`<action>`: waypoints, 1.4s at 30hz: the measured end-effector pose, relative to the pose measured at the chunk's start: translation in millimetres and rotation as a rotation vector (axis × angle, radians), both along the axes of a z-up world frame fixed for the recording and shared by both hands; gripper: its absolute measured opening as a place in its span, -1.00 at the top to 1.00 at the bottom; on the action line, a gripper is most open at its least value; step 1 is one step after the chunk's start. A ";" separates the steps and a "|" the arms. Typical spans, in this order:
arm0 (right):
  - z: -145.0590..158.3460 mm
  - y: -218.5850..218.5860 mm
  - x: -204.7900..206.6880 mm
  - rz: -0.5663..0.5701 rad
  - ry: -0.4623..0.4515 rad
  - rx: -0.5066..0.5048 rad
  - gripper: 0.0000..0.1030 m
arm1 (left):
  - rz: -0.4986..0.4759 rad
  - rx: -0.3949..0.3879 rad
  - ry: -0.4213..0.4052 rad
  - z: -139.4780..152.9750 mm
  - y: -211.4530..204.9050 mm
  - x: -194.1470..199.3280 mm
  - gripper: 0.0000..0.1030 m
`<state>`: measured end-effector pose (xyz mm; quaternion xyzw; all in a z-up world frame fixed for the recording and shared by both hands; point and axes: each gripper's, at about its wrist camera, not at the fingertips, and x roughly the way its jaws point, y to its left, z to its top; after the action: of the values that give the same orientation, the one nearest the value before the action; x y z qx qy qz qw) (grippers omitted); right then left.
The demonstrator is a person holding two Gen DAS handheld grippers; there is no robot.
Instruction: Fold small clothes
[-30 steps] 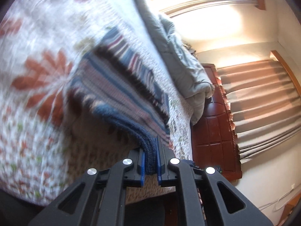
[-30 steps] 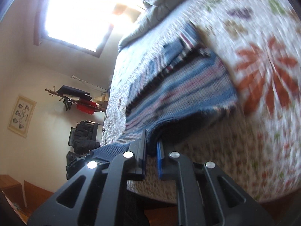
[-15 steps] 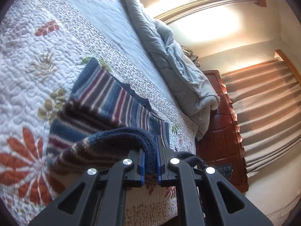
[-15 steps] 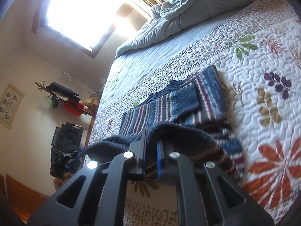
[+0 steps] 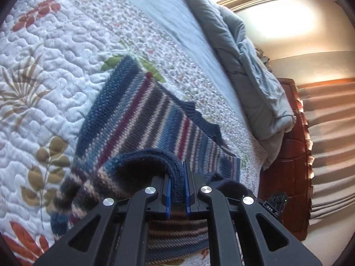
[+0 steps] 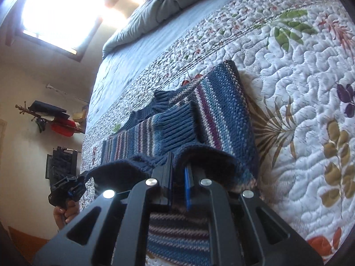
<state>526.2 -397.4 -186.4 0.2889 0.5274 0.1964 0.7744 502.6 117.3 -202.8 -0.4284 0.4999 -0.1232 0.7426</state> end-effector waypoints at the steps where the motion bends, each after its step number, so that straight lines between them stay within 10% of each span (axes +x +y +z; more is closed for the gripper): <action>1: -2.0 1.3 2.0 0.005 0.004 0.002 0.85 | -0.006 0.001 0.007 -5.1 0.3 3.6 0.81; 3: -5.4 1.4 6.0 0.005 0.012 0.005 0.76 | -0.019 -0.002 0.022 -13.5 1.1 8.8 0.73; 7: 9.1 -5.1 7.2 0.013 -0.014 0.027 0.06 | -0.041 -0.017 -0.005 -6.0 5.5 5.3 -0.10; 16: 27.8 -2.2 27.6 0.144 -0.042 -0.074 0.06 | -0.216 0.198 -0.140 32.8 4.8 9.9 -0.47; 28: -18.3 10.2 50.1 0.227 0.045 -0.118 0.05 | -0.386 0.291 -0.068 -12.9 -13.3 61.3 -0.41; 31: -22.9 8.0 49.1 0.237 0.050 -0.112 0.02 | -0.454 0.327 -0.054 -15.6 -25.5 63.7 0.13; 36: -22.8 7.2 49.4 0.262 0.044 -0.088 -0.07 | -0.474 0.363 -0.050 -18.9 -24.8 60.9 0.40; 42: -17.9 11.3 47.6 0.275 0.017 -0.117 0.44 | -0.432 0.376 -0.089 -22.0 -21.1 54.9 0.77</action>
<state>573.9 -386.1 -204.3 0.1702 0.5793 0.2669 0.7512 557.4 96.2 -224.8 -0.1610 0.5603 -0.2024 0.7869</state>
